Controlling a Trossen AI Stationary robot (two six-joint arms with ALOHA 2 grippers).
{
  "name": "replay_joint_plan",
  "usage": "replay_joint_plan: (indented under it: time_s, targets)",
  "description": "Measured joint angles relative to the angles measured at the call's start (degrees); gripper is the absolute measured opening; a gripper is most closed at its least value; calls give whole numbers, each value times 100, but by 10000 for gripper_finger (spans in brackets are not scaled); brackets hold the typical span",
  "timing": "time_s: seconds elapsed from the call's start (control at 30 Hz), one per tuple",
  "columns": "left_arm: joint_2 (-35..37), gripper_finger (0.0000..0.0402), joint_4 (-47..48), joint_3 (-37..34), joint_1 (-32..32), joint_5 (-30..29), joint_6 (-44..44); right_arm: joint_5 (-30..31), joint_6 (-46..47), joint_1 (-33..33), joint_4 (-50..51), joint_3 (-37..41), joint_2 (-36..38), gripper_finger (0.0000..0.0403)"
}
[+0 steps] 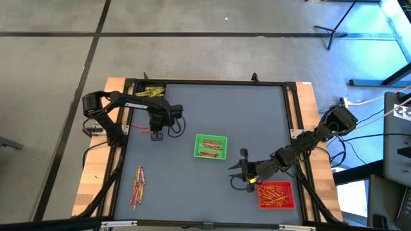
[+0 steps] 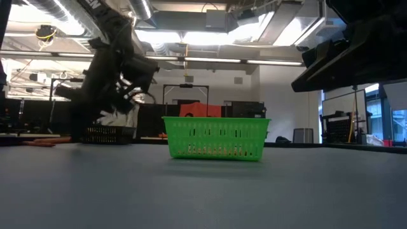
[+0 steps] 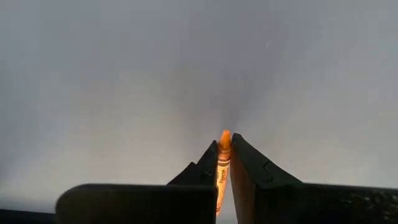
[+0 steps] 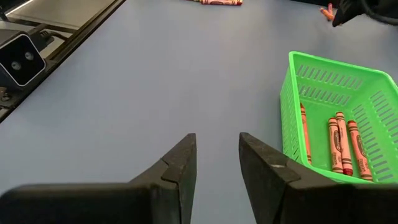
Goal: Sort crayons
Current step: Put the orange crayon into the red bin
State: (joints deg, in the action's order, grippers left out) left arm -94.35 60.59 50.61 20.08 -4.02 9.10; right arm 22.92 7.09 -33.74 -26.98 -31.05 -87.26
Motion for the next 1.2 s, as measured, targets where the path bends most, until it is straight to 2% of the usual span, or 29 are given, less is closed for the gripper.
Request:
replay_joint_plan:
  time_s: [0.27, 0.4, 0.5, 0.63, 0.8, 1.0, 1.2]
  targets:
    - [480, 6, 11, 760, -767, -94, -534, 9, 174, 0, -19, 0, 0, 117]
    - [1076, 6, -527, 909, -1384, -400, -929, 390, 399, 0, -81, 0, 0, 121]
    - [1476, 6, -1131, 909, -1878, -450, -1211, 391, 448, 0, -217, -2, 0, 144]
    - [1779, 7, -2250, 832, -2586, -696, -1364, 385, 405, 0, -513, -4, 0, 200]
    - [1745, 7, -4083, 548, -3289, -817, -1338, 480, 38, 48, -989, -7, 0, 253]
    - [1407, 7, -6191, 144, -3723, -856, -1131, 452, -10, 383, -1484, -7, 2, 264]
    - [652, 7, -7843, -26, -3803, -870, -948, 216, -13, 807, -1941, -7, -23, 264]
